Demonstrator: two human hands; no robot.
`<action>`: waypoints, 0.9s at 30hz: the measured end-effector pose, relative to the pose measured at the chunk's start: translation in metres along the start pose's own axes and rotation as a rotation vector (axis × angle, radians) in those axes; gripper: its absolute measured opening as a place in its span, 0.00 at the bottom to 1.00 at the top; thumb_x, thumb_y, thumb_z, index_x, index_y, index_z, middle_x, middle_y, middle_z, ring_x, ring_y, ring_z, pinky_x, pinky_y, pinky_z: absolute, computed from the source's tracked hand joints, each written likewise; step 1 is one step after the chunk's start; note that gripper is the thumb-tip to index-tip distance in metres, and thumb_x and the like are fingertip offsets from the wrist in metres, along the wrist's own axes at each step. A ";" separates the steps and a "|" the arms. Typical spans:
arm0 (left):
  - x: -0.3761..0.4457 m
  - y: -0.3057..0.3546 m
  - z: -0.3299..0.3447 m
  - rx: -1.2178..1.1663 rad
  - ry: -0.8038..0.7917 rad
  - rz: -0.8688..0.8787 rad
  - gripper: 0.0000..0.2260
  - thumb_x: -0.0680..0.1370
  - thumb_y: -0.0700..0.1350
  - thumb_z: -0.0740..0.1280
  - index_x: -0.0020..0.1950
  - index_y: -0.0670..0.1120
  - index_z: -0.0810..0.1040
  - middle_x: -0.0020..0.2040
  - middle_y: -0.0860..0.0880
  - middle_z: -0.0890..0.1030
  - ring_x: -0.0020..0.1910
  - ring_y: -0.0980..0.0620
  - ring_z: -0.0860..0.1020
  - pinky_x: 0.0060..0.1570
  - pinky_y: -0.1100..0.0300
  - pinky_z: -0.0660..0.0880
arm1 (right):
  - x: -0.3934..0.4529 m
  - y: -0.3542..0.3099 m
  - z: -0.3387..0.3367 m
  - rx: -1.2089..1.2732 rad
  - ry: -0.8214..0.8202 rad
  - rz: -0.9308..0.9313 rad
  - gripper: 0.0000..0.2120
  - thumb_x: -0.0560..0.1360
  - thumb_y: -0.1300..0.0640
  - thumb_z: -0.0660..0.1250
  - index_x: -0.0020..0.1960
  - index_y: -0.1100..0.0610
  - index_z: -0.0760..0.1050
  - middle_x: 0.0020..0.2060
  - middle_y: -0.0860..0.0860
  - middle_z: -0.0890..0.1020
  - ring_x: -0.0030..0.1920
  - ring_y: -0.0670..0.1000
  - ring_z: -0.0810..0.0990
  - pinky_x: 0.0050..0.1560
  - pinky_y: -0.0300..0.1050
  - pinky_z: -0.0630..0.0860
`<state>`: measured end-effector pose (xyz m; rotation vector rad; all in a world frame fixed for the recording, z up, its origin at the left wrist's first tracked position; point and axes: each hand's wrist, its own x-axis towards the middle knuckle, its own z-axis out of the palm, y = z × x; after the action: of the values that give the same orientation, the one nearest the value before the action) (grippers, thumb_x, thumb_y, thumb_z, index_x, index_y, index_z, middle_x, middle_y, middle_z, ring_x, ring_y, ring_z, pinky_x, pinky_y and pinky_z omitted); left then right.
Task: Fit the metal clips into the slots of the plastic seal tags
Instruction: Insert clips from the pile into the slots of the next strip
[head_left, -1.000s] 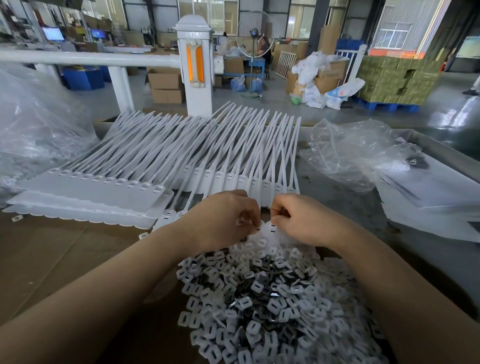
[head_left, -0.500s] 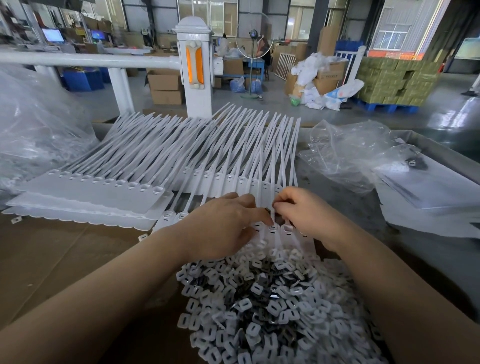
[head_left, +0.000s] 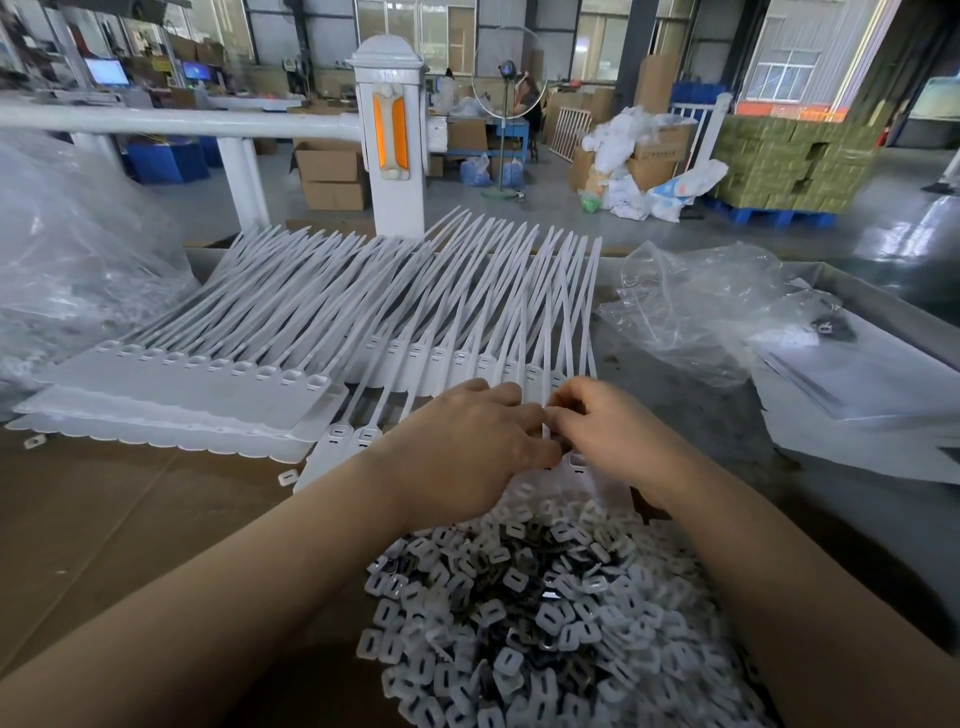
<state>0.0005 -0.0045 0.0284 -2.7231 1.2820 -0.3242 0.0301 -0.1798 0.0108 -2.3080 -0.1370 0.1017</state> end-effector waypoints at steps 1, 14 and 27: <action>0.001 0.000 0.000 0.012 0.001 0.006 0.22 0.77 0.39 0.57 0.68 0.56 0.72 0.52 0.54 0.73 0.49 0.54 0.65 0.52 0.57 0.65 | 0.000 0.000 0.000 -0.004 0.002 0.002 0.04 0.81 0.52 0.63 0.50 0.50 0.75 0.42 0.48 0.83 0.43 0.48 0.83 0.47 0.47 0.80; -0.011 -0.013 0.010 -0.456 -0.014 -0.177 0.10 0.79 0.51 0.67 0.60 0.61 0.78 0.52 0.55 0.73 0.56 0.55 0.71 0.61 0.54 0.67 | -0.001 0.001 0.000 -0.022 0.008 -0.024 0.04 0.81 0.52 0.63 0.49 0.48 0.75 0.40 0.46 0.82 0.42 0.46 0.82 0.44 0.45 0.79; -0.009 0.005 -0.009 -0.758 -0.253 -0.148 0.06 0.72 0.53 0.75 0.47 0.58 0.84 0.45 0.58 0.80 0.47 0.62 0.77 0.52 0.60 0.76 | 0.002 0.005 -0.005 0.165 0.107 0.004 0.05 0.80 0.54 0.64 0.47 0.51 0.77 0.34 0.49 0.81 0.24 0.41 0.76 0.25 0.36 0.68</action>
<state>-0.0111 -0.0014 0.0350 -3.3079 1.3237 0.6091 0.0330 -0.1866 0.0108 -2.1438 -0.0672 -0.0091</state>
